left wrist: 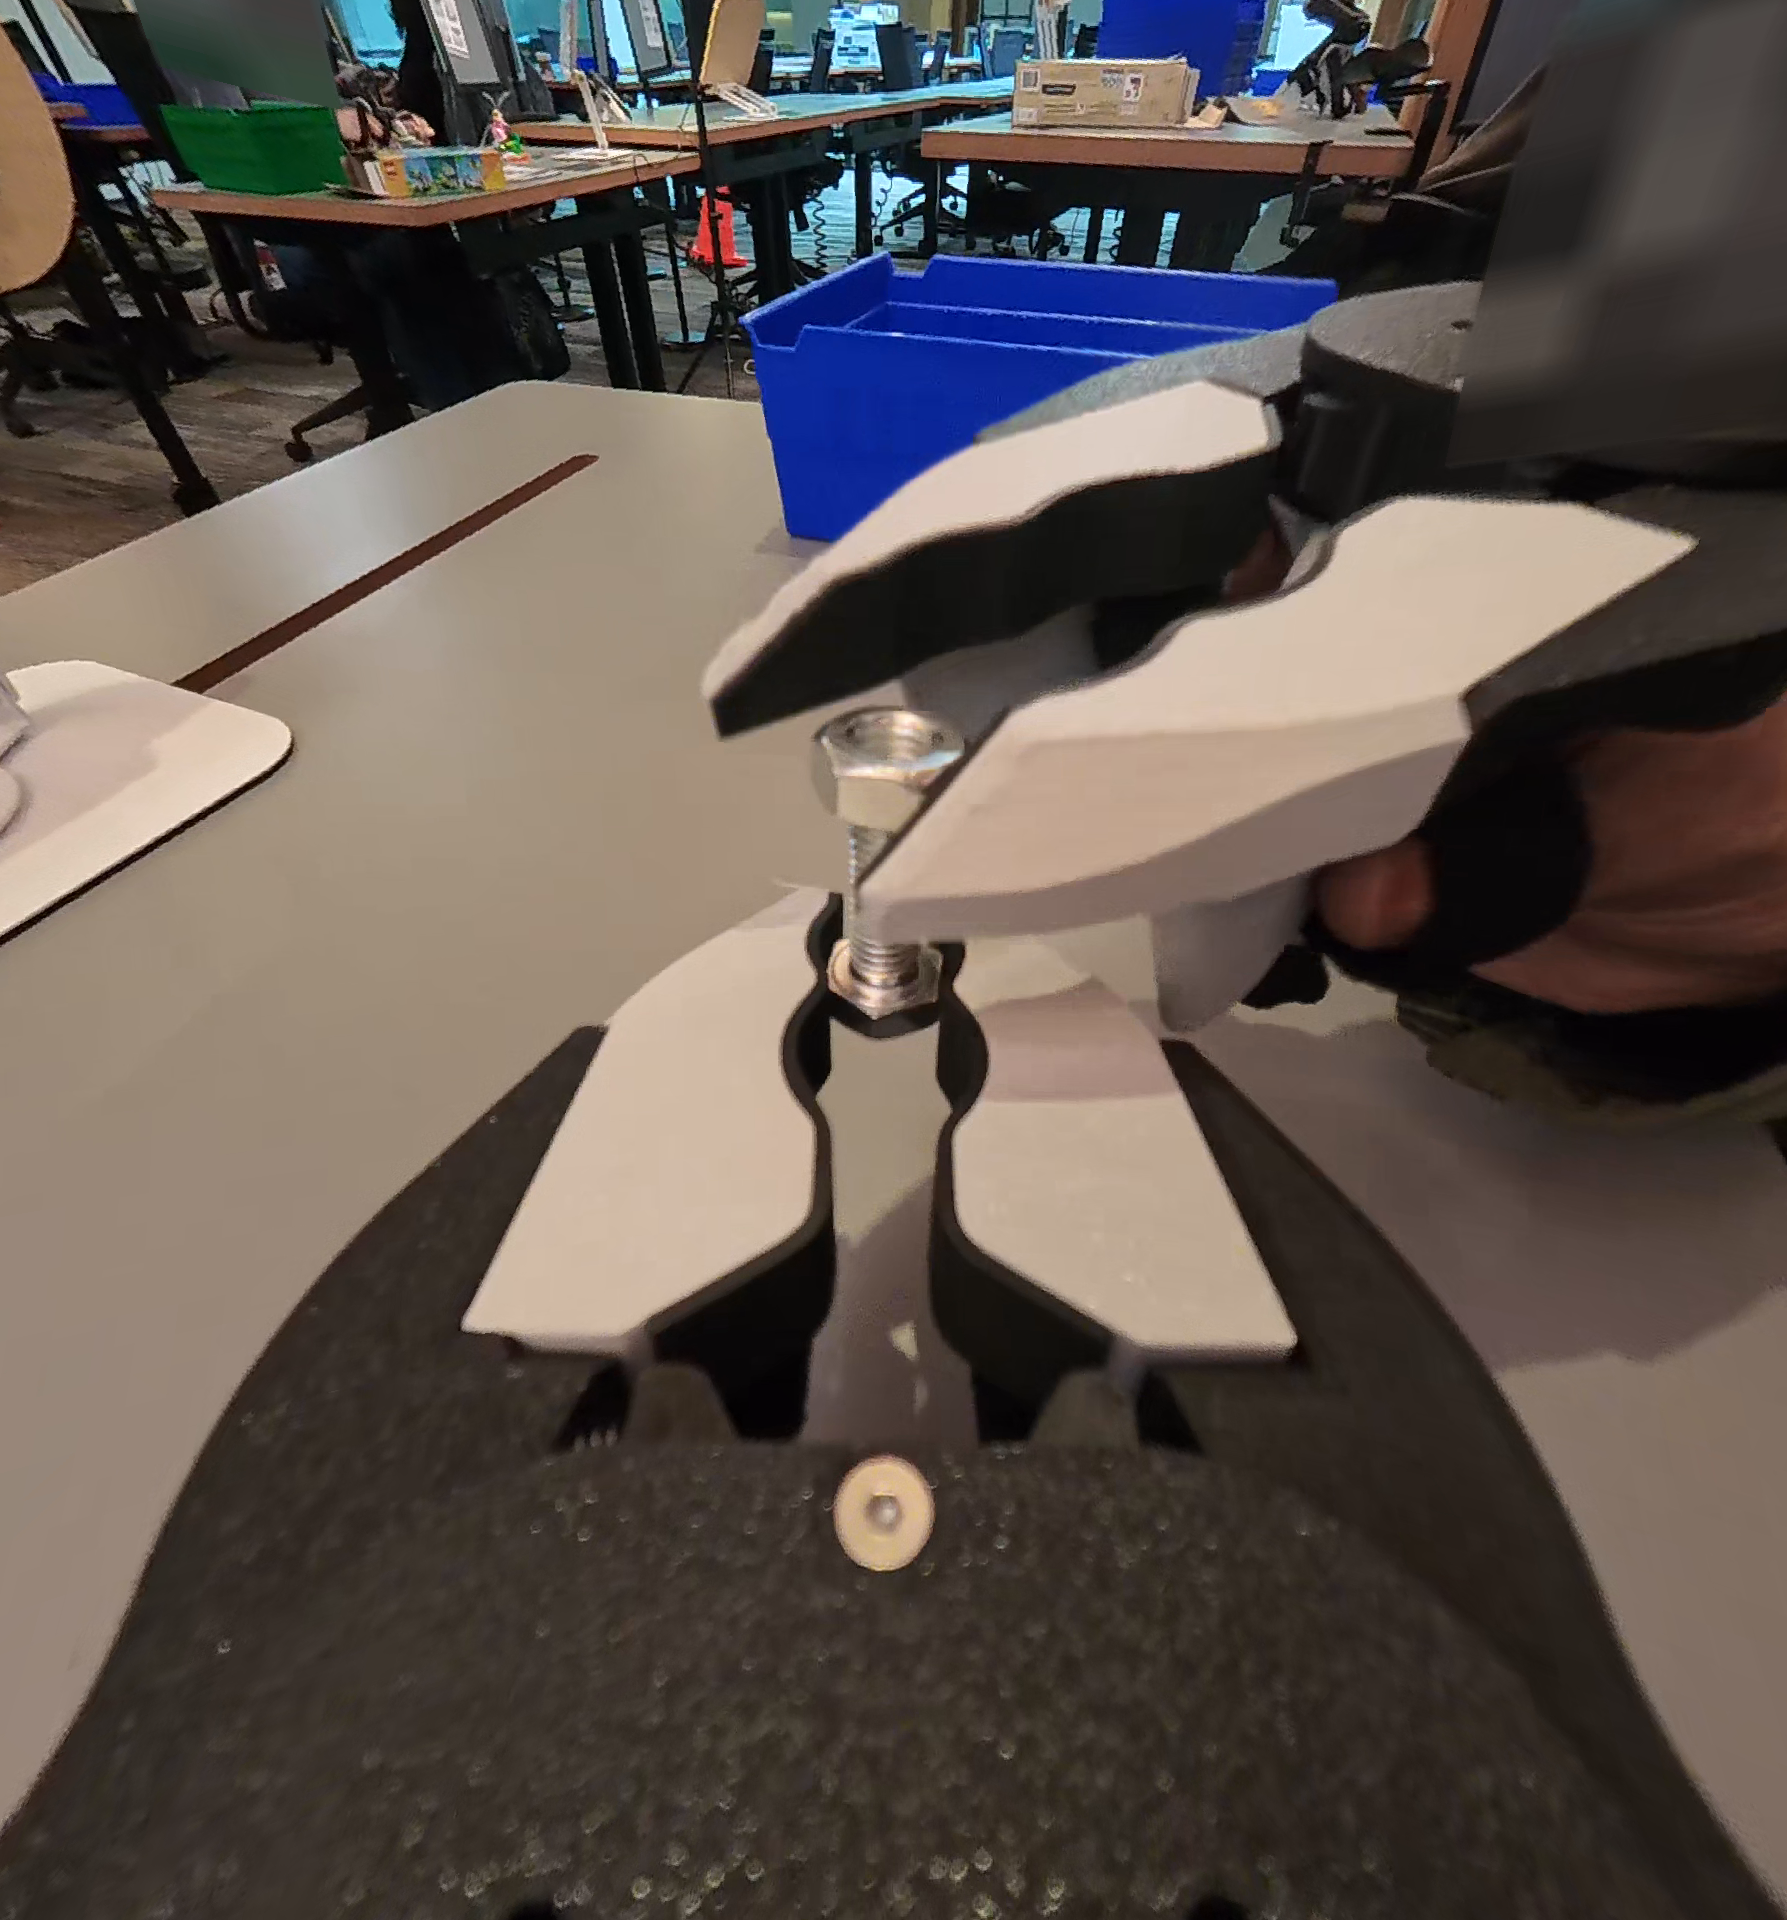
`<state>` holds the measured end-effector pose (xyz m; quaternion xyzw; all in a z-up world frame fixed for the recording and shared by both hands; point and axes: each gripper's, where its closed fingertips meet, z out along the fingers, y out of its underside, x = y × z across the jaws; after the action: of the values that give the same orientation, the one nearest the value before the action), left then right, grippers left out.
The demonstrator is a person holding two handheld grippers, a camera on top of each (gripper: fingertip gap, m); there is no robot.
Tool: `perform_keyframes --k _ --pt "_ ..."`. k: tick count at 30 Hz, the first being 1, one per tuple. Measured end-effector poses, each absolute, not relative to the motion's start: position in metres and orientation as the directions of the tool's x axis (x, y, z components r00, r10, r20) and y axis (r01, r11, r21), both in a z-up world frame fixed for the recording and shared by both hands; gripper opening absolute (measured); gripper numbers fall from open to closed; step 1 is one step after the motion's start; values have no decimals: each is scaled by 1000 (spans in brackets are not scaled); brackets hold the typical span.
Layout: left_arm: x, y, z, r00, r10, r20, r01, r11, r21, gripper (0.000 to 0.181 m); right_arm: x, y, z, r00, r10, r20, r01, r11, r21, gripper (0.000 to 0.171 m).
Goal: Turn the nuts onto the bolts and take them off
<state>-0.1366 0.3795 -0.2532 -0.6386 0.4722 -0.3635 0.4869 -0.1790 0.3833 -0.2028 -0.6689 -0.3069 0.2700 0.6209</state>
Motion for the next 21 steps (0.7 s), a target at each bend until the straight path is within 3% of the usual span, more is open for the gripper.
perform_keyframes --k 3,10,16,21 --pt "-136 377 -252 277 -961 0 -249 -72 -966 15 -182 380 -204 648 759 60 100 -7 -995 19" --pt "-134 368 -247 214 -976 -28 -236 -24 -971 15 -183 369 -198 527 845 89 71 60 -996 19" --pt "-129 350 -243 82 -996 -20 -219 2 -976 15 -183 347 -195 221 959 178 39 174 -984 19" --pt "-124 332 -246 -36 -999 1 -229 7 -973 15 -176 330 -198 -66 986 155 -26 154 -988 19"
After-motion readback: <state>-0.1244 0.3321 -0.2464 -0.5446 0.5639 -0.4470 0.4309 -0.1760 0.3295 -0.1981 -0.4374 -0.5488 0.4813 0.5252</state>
